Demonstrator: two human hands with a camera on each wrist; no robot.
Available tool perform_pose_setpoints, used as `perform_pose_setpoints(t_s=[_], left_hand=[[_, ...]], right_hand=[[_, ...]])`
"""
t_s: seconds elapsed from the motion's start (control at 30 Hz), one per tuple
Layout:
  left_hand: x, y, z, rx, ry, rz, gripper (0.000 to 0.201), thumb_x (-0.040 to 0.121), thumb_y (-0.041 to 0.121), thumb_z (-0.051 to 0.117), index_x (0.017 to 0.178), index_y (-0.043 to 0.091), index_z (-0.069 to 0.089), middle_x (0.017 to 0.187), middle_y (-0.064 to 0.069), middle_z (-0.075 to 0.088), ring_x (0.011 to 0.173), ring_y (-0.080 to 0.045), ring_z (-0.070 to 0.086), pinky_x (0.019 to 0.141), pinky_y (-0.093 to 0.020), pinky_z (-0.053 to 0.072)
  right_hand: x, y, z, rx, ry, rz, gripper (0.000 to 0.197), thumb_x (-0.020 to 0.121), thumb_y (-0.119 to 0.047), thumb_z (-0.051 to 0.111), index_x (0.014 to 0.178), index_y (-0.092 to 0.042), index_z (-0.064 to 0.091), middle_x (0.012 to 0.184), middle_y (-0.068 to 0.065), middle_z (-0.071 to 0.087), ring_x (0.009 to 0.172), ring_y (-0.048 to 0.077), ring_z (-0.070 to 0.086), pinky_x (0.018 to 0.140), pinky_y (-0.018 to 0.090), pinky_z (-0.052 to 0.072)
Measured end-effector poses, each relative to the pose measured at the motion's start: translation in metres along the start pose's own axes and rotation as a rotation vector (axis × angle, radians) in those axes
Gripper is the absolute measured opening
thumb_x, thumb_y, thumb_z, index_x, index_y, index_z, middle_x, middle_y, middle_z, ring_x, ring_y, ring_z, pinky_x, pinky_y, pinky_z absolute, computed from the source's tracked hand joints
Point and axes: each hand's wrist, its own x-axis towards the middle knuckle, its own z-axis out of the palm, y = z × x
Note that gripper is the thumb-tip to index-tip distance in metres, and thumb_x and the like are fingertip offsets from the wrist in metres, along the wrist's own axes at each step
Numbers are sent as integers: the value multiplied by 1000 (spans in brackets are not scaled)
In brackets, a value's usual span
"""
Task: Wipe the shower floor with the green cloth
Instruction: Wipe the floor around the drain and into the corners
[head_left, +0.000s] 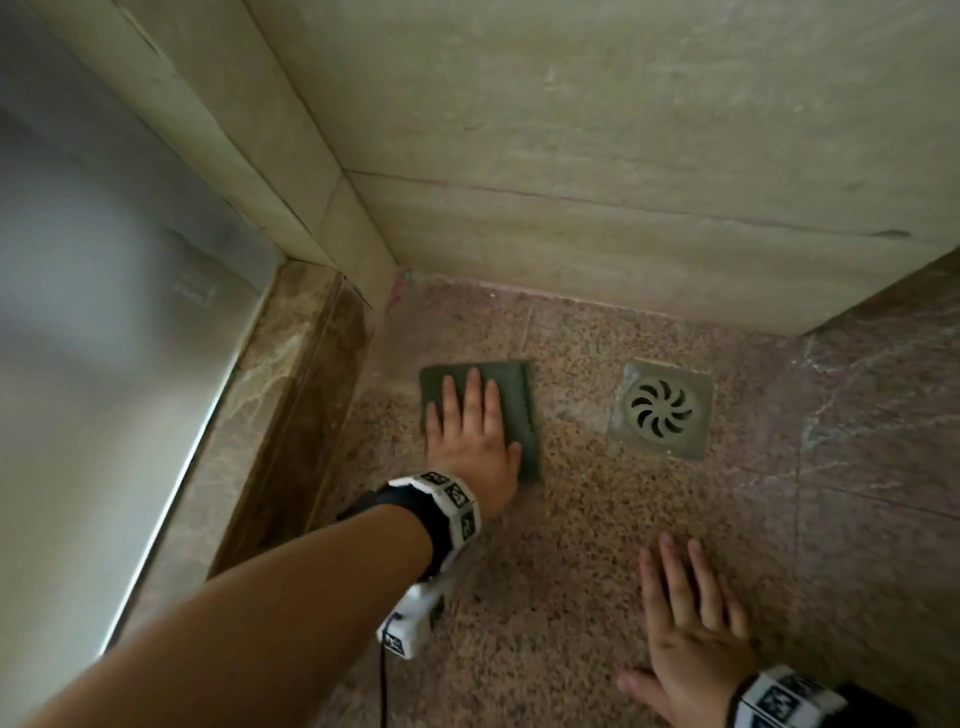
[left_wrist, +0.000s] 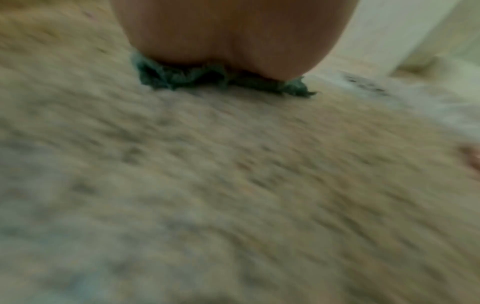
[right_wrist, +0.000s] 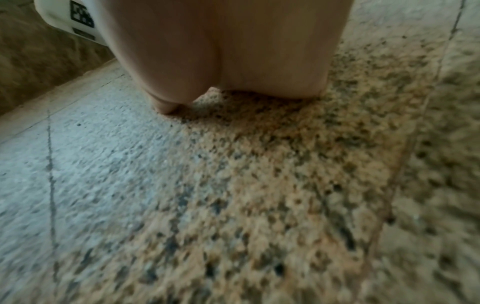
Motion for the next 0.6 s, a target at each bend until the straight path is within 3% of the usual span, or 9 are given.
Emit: perform_pose_setpoints(t_s=[0.1,0.17,0.2,0.23,0.27,0.3,0.37,0.43,0.6], left_hand=[[-31,63,22,34,-108,233,76,101,44,26,152,14,-22,152,-3,-39,139,-32,-38,117,-55,-16],[-34,70,28,10,-99,282,74,102,43,26,154,16,-19,157,-1,-32,143,-30,-33,118,-53,-12],[-30,61,27,14,-74,285,72,102,43,25,154,18,-17,159,1,-29,144,-28,-30,119,-51,-10],[-26,44,27,26,-46,258,70,102,43,24,154,20,-17,160,2,-28,145,-26,-29,120,-49,-10],[-22,21,24,25,-16,196,70,102,44,22,154,21,-19,159,3,-29,146,-25,-28,120,-47,-10],[-21,-5,20,9,-3,110,70,102,45,21,153,21,-20,159,2,-31,145,-25,-28,120,-45,-11],[-27,-58,16,-44,-18,-61,70,103,45,20,153,20,-23,158,1,-32,146,-25,-28,118,-44,-11],[-40,-98,20,-63,-18,-144,70,103,45,19,153,19,-21,159,-1,-30,147,-24,-25,120,-43,-7],[-42,-110,25,-80,-20,-118,73,102,46,20,153,15,-22,159,-4,-30,147,-24,-26,121,-42,-8]], right_hand=[[-4,1,-3,-1,-37,43,144,26,-83,58,145,-8,29,163,7,-2,150,27,-6,113,38,9],[-4,-11,-19,-37,-104,58,144,35,-86,58,148,-2,29,164,9,-2,149,26,-15,110,41,12],[-4,-15,-29,-95,-148,86,143,48,-88,57,153,0,15,162,8,-12,145,26,-24,112,42,12],[-5,-19,-35,-90,-165,117,136,64,-87,52,149,-2,-12,155,6,-30,140,27,-33,115,44,7],[-8,-20,-40,-57,-208,157,125,76,-82,46,138,-6,-32,143,5,-46,137,28,-38,117,45,0],[-9,-22,-45,-59,-293,189,118,82,-79,41,129,-9,-41,135,5,-53,136,29,-40,117,45,-5],[-10,-24,-49,-100,-352,194,113,85,-77,38,124,-11,-45,131,5,-56,138,32,-39,117,45,-5],[-11,-26,-49,-131,-365,196,114,84,-78,37,125,-12,-46,132,5,-55,139,33,-37,118,44,-5],[-10,-27,-42,-142,-327,190,118,81,-82,36,126,-11,-47,132,5,-56,138,32,-39,117,43,-4]])
